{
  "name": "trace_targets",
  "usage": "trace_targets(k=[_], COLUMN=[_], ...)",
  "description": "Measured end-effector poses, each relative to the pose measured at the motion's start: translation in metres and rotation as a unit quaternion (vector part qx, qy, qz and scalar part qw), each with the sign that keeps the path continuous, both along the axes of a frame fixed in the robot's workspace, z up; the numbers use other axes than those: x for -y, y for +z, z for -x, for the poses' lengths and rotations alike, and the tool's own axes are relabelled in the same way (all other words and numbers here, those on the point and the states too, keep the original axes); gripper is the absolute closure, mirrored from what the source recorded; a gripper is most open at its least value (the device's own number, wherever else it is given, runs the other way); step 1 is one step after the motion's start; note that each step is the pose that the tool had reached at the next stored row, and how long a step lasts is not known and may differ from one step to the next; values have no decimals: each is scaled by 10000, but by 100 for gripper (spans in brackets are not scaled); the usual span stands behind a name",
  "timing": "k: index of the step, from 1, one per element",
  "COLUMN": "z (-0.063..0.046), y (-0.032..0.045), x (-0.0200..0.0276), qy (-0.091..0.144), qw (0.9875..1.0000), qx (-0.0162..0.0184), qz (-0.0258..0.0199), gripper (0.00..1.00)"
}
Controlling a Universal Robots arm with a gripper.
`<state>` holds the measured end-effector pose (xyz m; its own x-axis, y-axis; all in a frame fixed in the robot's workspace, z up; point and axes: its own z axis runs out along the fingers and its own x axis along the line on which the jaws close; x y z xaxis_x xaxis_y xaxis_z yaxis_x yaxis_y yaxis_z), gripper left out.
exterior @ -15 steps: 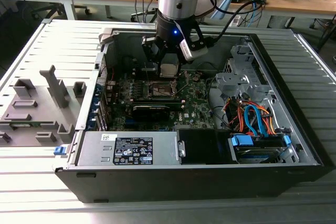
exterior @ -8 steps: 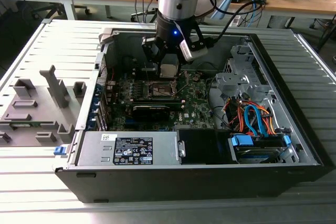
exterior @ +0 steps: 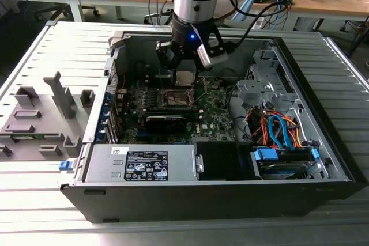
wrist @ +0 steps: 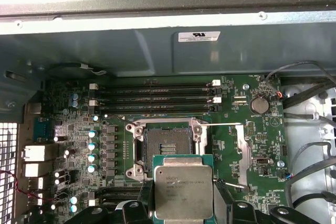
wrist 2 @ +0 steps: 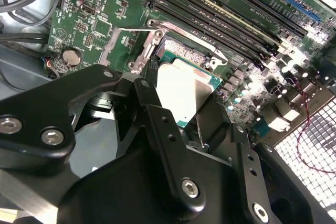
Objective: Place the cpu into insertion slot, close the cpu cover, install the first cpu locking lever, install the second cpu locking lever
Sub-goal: 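Place the cpu into insertion slot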
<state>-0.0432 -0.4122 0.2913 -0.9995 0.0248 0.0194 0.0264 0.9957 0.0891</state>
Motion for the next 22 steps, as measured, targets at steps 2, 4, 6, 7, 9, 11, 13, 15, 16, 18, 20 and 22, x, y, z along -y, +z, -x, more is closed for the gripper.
trace_targets(k=[2, 4, 6, 7, 9, 11, 13, 15, 16, 18, 20, 22], z=[3, 4, 5, 7, 10, 17, 29, 37, 42, 50, 50, 50], y=[-5, -7, -11, -15, -19, -22, -25, -27, -27, -28, -29, -30], x=[0, 0, 0, 0, -1, -3, -5, -7, -8, -9, -9, -9], qy=[0, 0, 0, 0, -1, 1, 6, 10, 11, 12, 12, 12], qw=[10000, 10000, 10000, 10000, 10000, 10000, 10000, 10000, 10000, 10000, 10000, 10000], qx=[0, 0, 0, 0, 0, 0, 0, 1, 1, 0, 0, 0], qz=[0, 0, 0, 0, 0, 0, 0, -1, 0, 1, 0, 0], gripper=[46, 46, 46, 46, 46, 46, 46, 46, 46, 46, 46, 46])
